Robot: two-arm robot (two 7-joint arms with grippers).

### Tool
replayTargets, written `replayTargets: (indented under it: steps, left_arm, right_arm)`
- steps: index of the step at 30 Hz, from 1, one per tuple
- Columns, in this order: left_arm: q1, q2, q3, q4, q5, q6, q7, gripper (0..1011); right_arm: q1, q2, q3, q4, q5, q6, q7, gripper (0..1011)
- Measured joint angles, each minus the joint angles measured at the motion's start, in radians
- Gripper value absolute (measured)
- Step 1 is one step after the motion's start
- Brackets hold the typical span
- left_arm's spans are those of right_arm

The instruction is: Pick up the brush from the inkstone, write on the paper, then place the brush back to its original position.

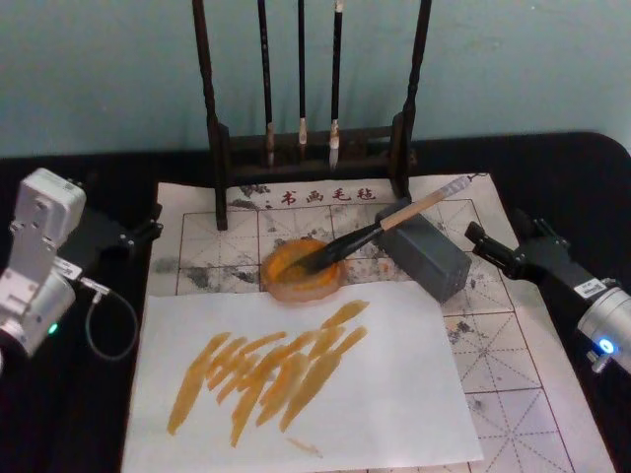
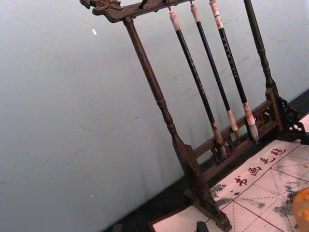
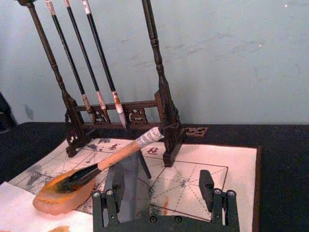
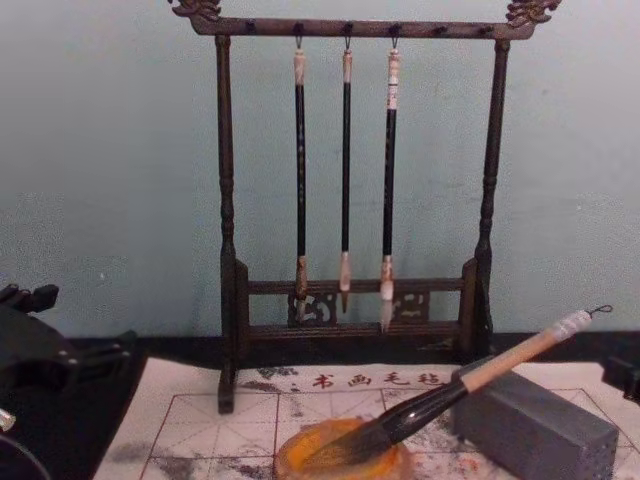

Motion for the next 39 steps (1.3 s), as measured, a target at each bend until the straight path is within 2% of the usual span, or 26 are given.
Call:
replayTargets:
  steps: [39]
  left_arm:
    - [0.0,0.0,0.0,0.0,0.0,0.0,0.0,1001]
  right_arm:
    - [0.0,0.0,0.0,0.0,0.001,0.0,0.0,1002]
